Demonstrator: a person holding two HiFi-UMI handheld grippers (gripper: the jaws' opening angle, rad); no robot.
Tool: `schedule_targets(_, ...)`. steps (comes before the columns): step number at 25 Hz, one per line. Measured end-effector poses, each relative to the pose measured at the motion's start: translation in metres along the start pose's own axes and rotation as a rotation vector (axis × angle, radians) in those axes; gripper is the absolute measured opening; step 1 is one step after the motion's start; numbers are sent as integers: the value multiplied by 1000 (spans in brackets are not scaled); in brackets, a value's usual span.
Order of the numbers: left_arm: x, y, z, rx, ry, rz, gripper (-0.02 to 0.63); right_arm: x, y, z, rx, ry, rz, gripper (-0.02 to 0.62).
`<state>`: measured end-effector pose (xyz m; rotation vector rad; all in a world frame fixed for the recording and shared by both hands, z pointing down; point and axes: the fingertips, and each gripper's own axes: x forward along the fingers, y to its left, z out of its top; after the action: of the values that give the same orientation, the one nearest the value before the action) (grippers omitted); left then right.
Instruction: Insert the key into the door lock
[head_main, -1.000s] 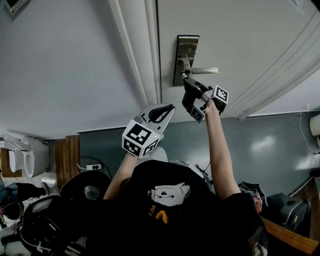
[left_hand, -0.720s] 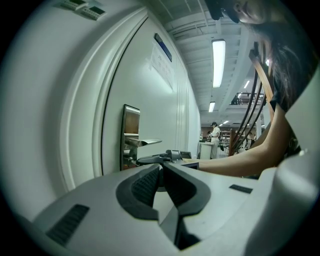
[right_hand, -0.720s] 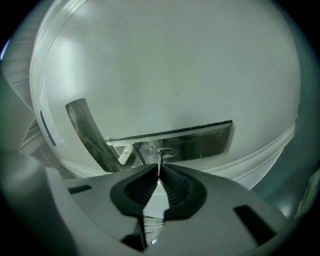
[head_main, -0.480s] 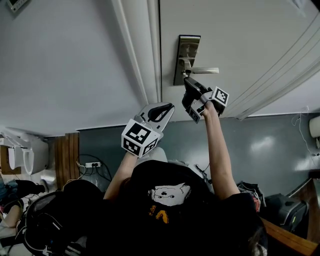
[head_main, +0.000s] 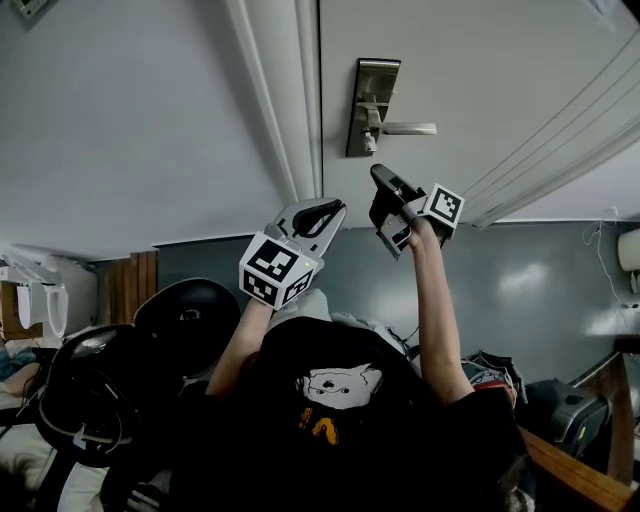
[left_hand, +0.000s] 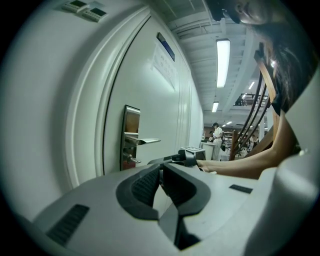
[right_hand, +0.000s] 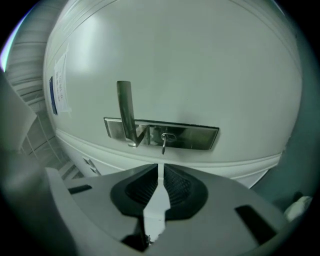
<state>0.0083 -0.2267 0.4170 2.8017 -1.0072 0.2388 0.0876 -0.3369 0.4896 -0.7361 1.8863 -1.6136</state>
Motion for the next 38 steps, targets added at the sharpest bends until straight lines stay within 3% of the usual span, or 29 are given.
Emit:
schedule_targets(9,-1,-16,-7,-38,10,13,28,-45,12,-41,-152,44,-54,25)
schedule_targets(17,-18,-29,-27,-77,53,47,28,-75,2,-92,-173,93,-96,25)
schedule_targets(28,-41,-24,-51,-143,68,117,28,-78,3,-123,-345,159,-156,25)
schedule_targets(38,-80,-26,-54,-129,71,163,28,-78,7,-162,-382,207,-147,25)
